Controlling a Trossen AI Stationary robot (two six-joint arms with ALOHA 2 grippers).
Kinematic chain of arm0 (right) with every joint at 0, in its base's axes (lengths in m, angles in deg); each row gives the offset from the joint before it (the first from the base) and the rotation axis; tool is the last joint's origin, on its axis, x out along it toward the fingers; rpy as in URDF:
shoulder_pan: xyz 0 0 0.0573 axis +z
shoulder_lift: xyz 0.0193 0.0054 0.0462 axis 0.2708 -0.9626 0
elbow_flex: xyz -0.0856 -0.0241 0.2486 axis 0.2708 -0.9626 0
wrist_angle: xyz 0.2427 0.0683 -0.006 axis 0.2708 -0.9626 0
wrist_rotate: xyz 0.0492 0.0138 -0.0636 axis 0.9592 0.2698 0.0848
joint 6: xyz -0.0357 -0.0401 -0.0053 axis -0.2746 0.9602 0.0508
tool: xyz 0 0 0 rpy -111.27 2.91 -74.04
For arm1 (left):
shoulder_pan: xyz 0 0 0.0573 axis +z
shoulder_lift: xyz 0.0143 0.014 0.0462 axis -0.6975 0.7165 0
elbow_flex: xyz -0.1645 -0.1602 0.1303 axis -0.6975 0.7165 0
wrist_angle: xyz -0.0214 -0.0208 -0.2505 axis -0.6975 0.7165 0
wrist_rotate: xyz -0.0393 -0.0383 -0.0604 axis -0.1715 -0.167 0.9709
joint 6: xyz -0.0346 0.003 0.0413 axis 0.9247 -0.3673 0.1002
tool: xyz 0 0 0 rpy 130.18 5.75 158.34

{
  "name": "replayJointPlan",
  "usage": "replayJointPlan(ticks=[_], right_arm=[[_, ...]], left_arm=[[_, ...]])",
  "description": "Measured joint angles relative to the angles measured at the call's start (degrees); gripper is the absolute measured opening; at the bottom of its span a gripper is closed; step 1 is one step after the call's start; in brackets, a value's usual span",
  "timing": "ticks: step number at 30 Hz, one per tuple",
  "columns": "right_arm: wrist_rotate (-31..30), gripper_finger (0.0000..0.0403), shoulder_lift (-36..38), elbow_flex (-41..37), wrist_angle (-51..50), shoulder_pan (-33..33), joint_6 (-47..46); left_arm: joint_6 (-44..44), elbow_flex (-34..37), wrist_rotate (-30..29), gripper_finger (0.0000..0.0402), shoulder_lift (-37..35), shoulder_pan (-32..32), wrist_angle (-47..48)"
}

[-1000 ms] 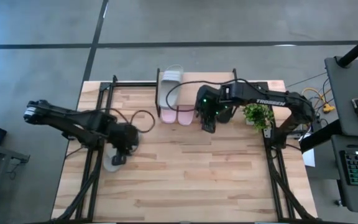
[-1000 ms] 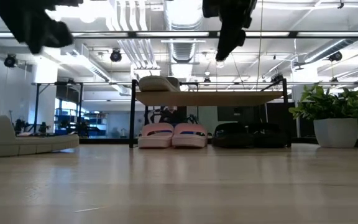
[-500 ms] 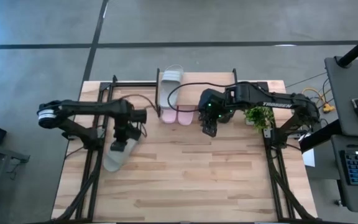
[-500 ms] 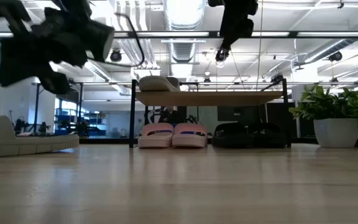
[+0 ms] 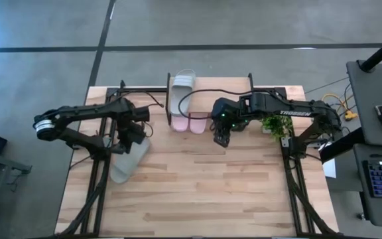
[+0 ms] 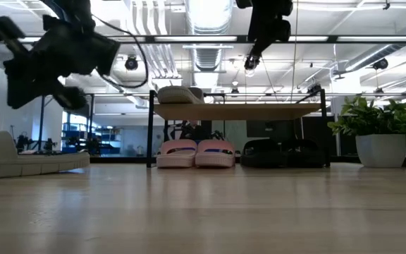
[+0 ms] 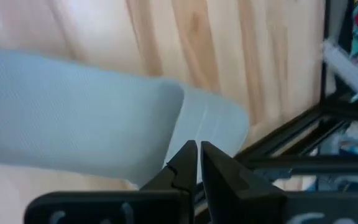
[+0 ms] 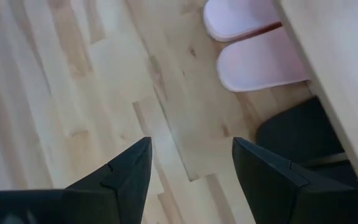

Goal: Pick and place slides into the shelf
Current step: Put the right gray slide on the shelf

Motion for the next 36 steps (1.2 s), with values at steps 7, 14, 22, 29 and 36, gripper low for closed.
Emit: replayJointPlan(ticks=[7, 14, 22, 29, 36], right_arm=[[-1.0, 0.0215, 0.0, 0.0, 0.0, 0.0, -0.4], [-1.6, 0.0215, 0.0, 0.0, 0.0, 0.0, -0.4], [-1.6, 0.0215, 0.0, 0.0, 0.0, 0.0, 0.1], [-0.6, 0.0215, -0.1, 0.0, 5.4, 0.0, 1.2], [1.9, 0.0215, -0.2, -0.2, 8.4, 0.2, 2.3]], left_arm=[[-5.5, 4.8, 0.1, 0.0007, 0.1, 0.0, -0.4], [-5.6, 2.8, -0.2, 0.0007, -2.5, -0.7, -0.5], [14.0, -3.2, -9.1, 0.0006, -12.1, -6.6, -11.4], [47.6, -4.1, -22.9, 0.0006, -22.6, -16.4, -34.6], [69.3, -3.8, -34.1, 0.0006, -23.3, -27.5, -31.7]])
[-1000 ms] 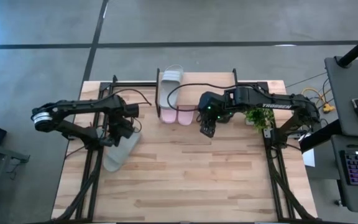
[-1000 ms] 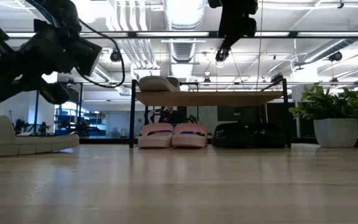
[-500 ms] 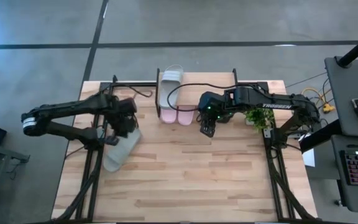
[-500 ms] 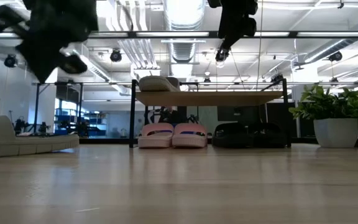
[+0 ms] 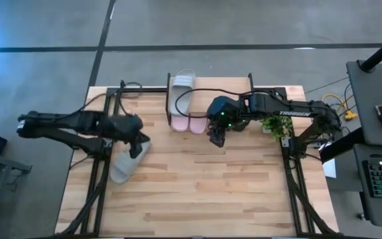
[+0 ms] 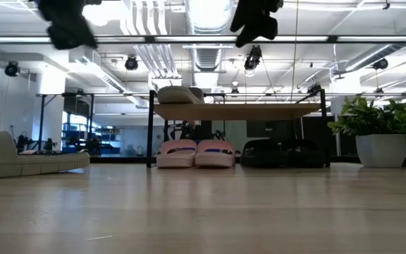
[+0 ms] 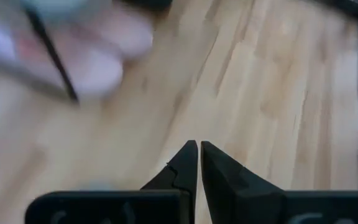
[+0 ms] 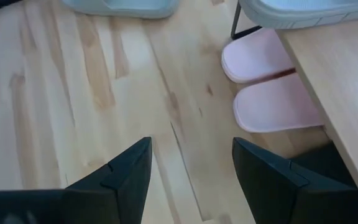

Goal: Pick and place slides into the shelf
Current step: Put the right gray slide on the shelf

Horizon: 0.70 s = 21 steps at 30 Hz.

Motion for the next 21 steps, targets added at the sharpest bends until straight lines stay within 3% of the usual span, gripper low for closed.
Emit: replayJointPlan(ticks=[3, 8, 12, 16, 21], right_arm=[[0.0, 0.0215, 0.0, -0.1, -0.5, 0.3, 0.5], [0.0, 0.0215, 0.0, -0.5, -1.4, 1.3, 2.8], [0.0, 0.0215, 0.0, -0.6, -1.4, 1.8, 4.1], [0.0, 0.0215, 0.0, -0.6, -1.4, 1.9, 4.9], [0.0, 0.0215, 0.0, -0.6, -1.6, 1.9, 5.1]], left_arm=[[13.2, 0.0, -1.5, 0.0006, 3.6, -2.6, 9.2], [31.6, -0.2, -12.7, 0.0006, 12.6, -4.5, 25.3], [34.6, 0.7, -11.8, 0.0006, 21.2, -4.4, 31.9], [32.1, 1.7, -5.9, 0.0006, 29.4, -4.6, 30.8], [31.8, 1.6, -5.6, 0.0006, 37.5, -4.8, 27.7]])
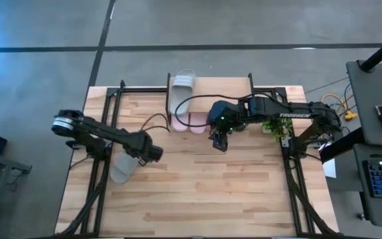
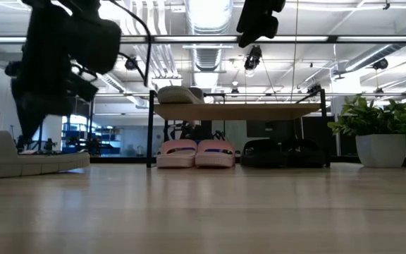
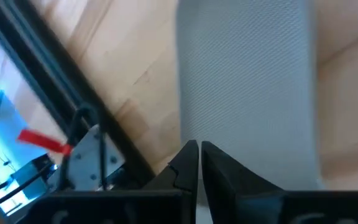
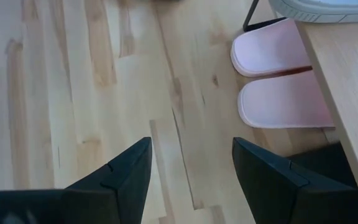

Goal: Pick and place slides into the shelf
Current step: Put the right gray slide on the shelf

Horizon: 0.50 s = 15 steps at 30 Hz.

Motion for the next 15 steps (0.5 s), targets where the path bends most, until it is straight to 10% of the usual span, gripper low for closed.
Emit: replayJointPlan(ticks=[15], right_arm=[[-0.5, 0.0215, 0.0, 0.0, -4.5, 0.0, 0.5]], left_arm=[[0.5, -2.6, 4.0, 0.0006, 7.7, -4.4, -21.3]])
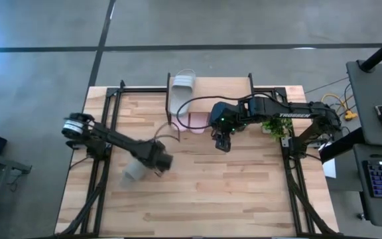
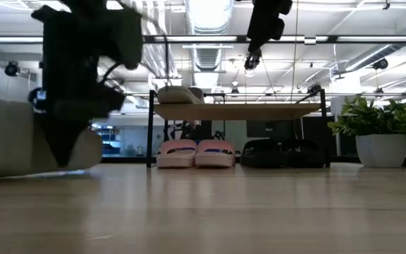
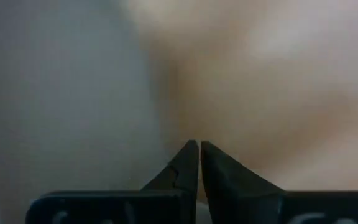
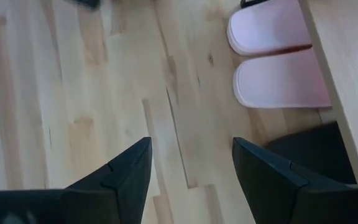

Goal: Pick and place slides into the shelf
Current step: Put the right gray slide on the shelf

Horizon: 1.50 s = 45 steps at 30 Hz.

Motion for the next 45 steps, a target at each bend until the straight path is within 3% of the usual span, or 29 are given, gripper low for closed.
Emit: replayJointPlan(ticks=[6, 8, 11, 15, 17, 20, 27, 33, 38, 41, 43, 45], right_arm=[[0.0, 0.0215, 0.0, 0.0, -0.7, 0.0, 0.0], [0.0, 0.0215, 0.0, 0.0, -0.7, 0.0, 0.3], [0.0, 0.0215, 0.0, 0.0, -0.5, 0.0, 1.4], [0.0, 0.0215, 0.0, 0.0, 1.4, 0.0, 2.8], [0.0, 0.0215, 0.0, 0.0, 3.4, 0.0, 3.3], [0.0, 0.0215, 0.0, 0.0, 6.3, 0.0, 3.4], [0.0, 0.0215, 0.0, 0.0, 8.1, 0.0, 3.4], [0.0, 0.0215, 0.0, 0.0, 7.9, 0.0, 3.2], [0.0, 0.0215, 0.0, 0.0, 7.8, 0.0, 3.0], [0.0, 0.0215, 0.0, 0.0, 7.5, 0.0, 2.8], [0.0, 0.0215, 0.0, 0.0, 7.5, 0.0, 2.8], [0.0, 0.0215, 0.0, 0.0, 7.5, 0.0, 2.8]], left_arm=[[1.8, -4.5, 7.2, 0.0006, -3.1, -8.7, -9.3], [4.0, -7.0, 6.3, 0.0006, -3.9, -12.7, -7.5], [10.6, -13.0, -4.3, 0.0002, -4.9, -18.8, -5.3], [24.7, -20.3, -18.4, 0.0001, -4.3, -23.4, 13.0], [33.4, -22.3, -22.1, 0.0000, -3.6, -24.2, 23.5], [42.9, -20.9, -22.1, 0.0000, -2.4, -23.8, 36.2], [40.8, -7.1, -14.4, 0.0000, -2.1, -17.9, 30.0], [44.9, -4.5, -17.1, 0.0000, -3.1, -16.6, 31.7], [43.1, -2.0, -13.8, 0.0000, -4.3, -16.3, 19.6], [34.2, -3.5, -10.9, 0.0000, -7.3, -16.7, -1.1], [26.7, -4.6, -13.7, 0.0000, -8.9, -17.7, -12.5], [15.7, -6.4, -20.7, 0.0000, -12.0, -19.2, -22.3]])
